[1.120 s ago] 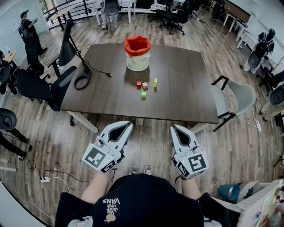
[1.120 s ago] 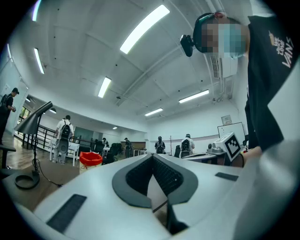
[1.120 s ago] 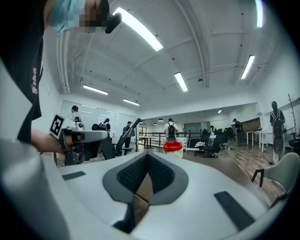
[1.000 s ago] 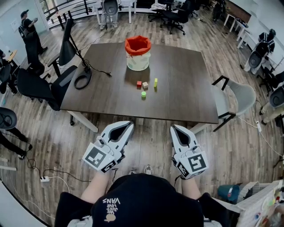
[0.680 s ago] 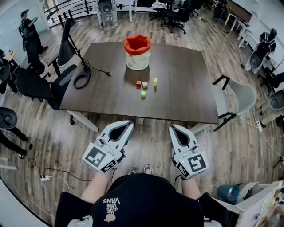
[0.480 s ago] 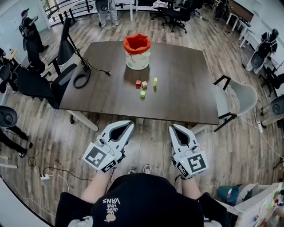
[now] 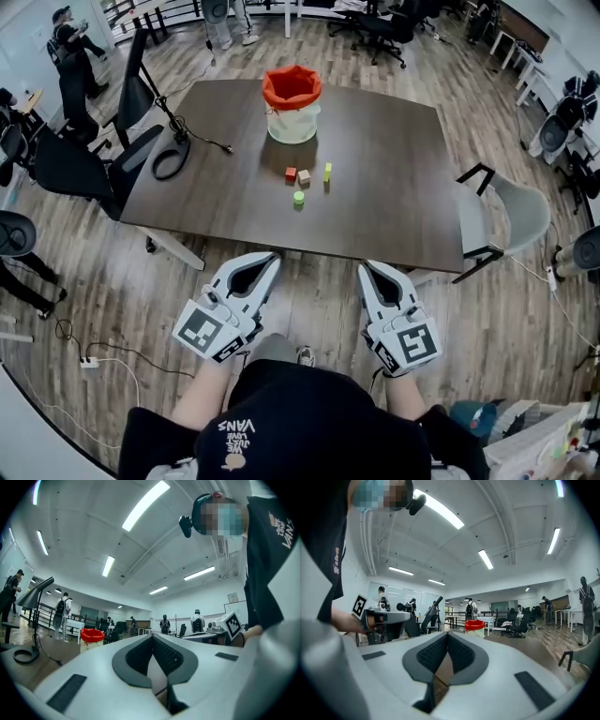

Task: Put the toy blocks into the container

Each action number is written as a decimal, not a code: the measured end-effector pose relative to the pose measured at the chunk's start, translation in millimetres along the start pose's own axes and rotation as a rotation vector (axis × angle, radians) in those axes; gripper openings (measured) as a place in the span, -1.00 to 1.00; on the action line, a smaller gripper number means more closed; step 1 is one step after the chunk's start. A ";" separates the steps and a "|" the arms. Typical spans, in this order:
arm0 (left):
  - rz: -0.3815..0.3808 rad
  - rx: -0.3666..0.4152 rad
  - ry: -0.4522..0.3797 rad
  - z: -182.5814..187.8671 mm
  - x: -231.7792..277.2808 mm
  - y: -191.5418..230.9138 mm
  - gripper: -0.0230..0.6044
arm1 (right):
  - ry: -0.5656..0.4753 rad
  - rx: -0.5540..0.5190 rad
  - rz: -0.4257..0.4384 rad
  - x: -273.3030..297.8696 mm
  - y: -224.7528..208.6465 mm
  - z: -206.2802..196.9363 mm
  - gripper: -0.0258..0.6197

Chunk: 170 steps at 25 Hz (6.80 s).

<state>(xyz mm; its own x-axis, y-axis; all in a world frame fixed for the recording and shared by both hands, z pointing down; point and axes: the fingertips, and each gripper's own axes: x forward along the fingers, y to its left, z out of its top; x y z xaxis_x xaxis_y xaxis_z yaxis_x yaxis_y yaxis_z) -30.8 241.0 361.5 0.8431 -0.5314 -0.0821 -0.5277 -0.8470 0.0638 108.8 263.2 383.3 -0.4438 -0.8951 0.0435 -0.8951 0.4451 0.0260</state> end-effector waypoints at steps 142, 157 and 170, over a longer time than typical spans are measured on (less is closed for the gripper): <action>-0.143 -0.052 0.045 -20.1 218.9 249.4 -0.89 | 0.528 0.155 -0.119 320.6 -183.8 -221.8 -0.37; -0.131 -0.054 0.055 -25.1 217.7 250.6 -0.89 | 0.615 0.183 -0.160 327.5 -193.8 -256.3 -0.66; -0.128 -0.056 0.042 -21.9 216.1 255.3 -0.89 | 0.527 0.135 -0.110 342.1 -188.5 -213.7 -0.67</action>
<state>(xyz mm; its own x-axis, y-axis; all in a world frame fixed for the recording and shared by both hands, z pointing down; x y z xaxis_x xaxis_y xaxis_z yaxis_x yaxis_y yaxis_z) 18.9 -89.9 381.9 0.9073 -0.4172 -0.0518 -0.4100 -0.9053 0.1107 134.8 -121.0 606.7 -0.2969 -0.7855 0.5429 -0.9479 0.3112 -0.0681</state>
